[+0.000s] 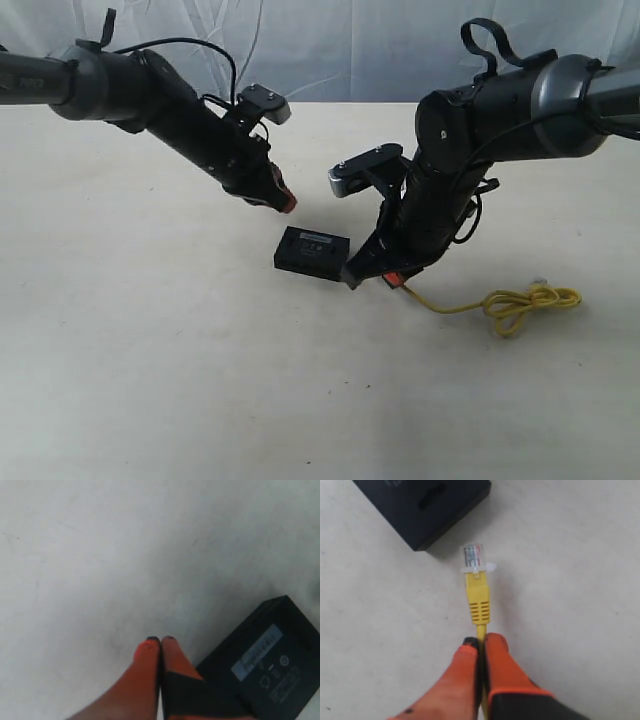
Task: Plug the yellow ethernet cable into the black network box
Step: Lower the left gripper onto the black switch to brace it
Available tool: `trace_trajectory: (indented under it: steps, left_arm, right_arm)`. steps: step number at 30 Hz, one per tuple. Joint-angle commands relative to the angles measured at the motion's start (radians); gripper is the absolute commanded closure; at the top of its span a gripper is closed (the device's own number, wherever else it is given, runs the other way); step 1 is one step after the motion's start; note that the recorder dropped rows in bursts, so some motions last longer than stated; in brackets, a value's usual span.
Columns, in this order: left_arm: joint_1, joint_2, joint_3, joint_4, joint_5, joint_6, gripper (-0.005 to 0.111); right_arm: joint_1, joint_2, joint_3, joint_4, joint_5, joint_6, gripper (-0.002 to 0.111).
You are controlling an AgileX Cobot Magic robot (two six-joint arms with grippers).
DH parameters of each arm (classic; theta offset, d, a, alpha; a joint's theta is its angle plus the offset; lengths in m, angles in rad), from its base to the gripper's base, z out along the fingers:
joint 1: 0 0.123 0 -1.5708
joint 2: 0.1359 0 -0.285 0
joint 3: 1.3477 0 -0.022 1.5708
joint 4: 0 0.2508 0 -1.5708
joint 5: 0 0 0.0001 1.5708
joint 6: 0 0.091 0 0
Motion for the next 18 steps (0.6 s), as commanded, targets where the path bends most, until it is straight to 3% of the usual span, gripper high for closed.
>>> trace_trajectory:
  steps: [1, 18]
  left_arm:
    - [-0.009, 0.015, -0.008, -0.007, 0.065, -0.007, 0.107]
    - [-0.009, 0.015, -0.008, 0.108, 0.237, -0.161, 0.107]
  right_arm:
    - [-0.005, -0.004, -0.001, -0.003, 0.002, 0.001, 0.108]
    - [-0.005, -0.004, 0.045, 0.0, -0.013, -0.224, 0.108]
